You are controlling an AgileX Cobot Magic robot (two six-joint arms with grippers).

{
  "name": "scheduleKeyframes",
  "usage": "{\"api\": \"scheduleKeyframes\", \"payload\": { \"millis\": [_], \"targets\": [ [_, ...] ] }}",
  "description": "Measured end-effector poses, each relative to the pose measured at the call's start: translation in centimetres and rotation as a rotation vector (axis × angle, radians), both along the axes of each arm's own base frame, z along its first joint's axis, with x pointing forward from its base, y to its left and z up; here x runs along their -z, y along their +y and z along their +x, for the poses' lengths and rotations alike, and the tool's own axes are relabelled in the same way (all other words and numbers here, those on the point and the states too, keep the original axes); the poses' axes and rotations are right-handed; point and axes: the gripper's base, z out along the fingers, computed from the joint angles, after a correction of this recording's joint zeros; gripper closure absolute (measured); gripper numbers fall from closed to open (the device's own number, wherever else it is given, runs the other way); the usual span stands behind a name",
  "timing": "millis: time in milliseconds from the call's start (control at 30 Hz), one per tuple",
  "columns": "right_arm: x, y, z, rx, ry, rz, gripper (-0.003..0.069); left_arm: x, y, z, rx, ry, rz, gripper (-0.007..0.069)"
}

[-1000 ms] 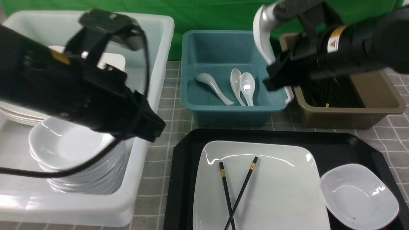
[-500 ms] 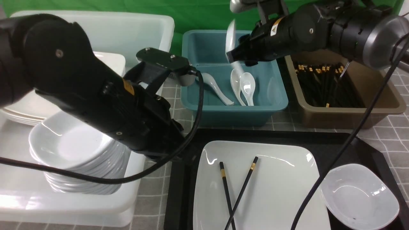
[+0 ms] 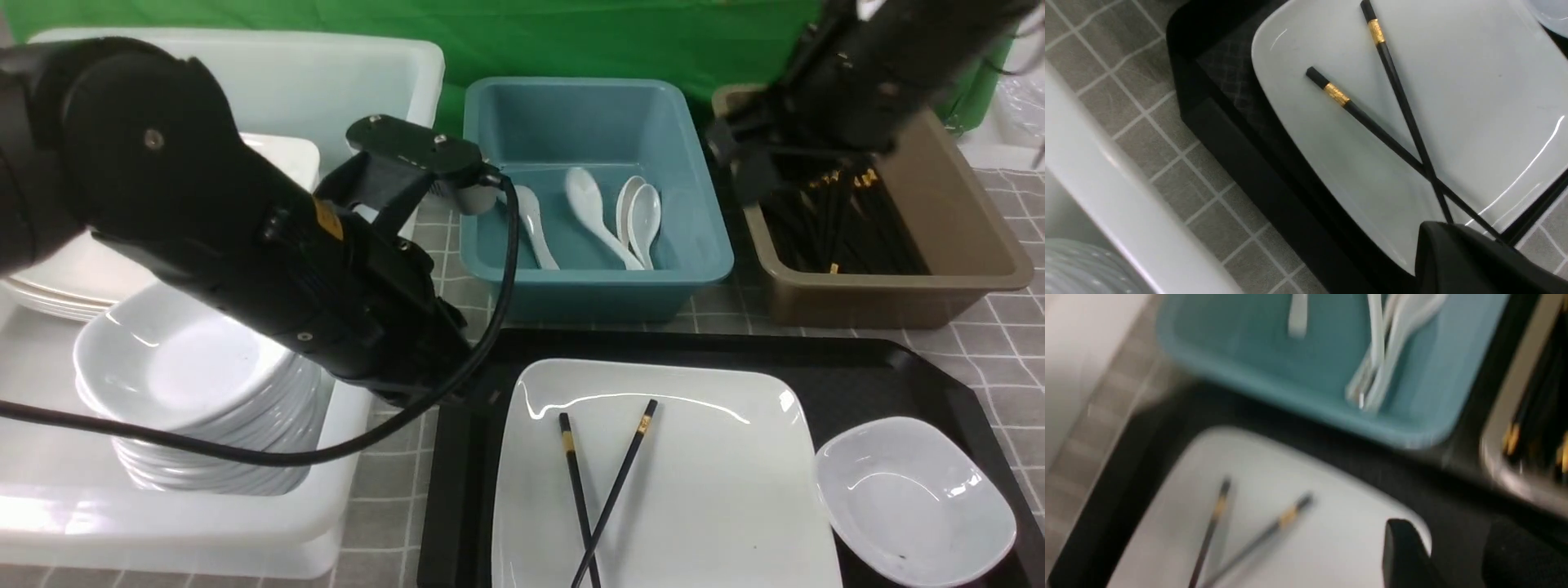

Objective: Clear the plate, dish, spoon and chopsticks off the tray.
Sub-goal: Use the right arm to grab a pair of chopsticks from the plate

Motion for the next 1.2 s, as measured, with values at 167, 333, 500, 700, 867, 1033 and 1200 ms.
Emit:
{"api": "scheduleKeyframes", "payload": {
  "millis": [167,333,500,700,867,1033,1200],
  "targets": [
    [5.3,3.3,-2.5,-0.024,0.154,-0.041,0.0195,-1.4,1.4,-0.4,-0.082,-0.073,0.045,0.0624],
    [11.6,7.4,-4.4,-0.049,0.177,-0.022,0.0001,-3.4,3.1,-1.6,-0.165,-0.146,0.062,0.0624],
    [14.8,9.6,-4.7,-0.037,0.208,-0.027,-0.0024,-4.1,3.8,-2.6,-0.176,-0.134,0.073,0.0624],
    [17.6,10.2,-4.5,0.006,0.272,-0.07,-0.0011,-4.1,3.9,-2.8,-0.18,-0.122,0.078,0.0624],
    [19.3,10.4,-4.6,0.014,0.306,-0.1,0.0027,-4.1,3.9,-2.9,-0.181,-0.122,0.077,0.0624],
    [19.5,10.5,-4.5,0.013,0.311,-0.103,0.0319,-4.1,3.9,-2.9,-0.182,-0.122,0.076,0.0624],
    [19.1,10.4,-4.6,-0.013,0.302,-0.1,0.0585,-4.2,3.9,-2.8,-0.182,-0.131,0.07,0.0624]
  ]
}}
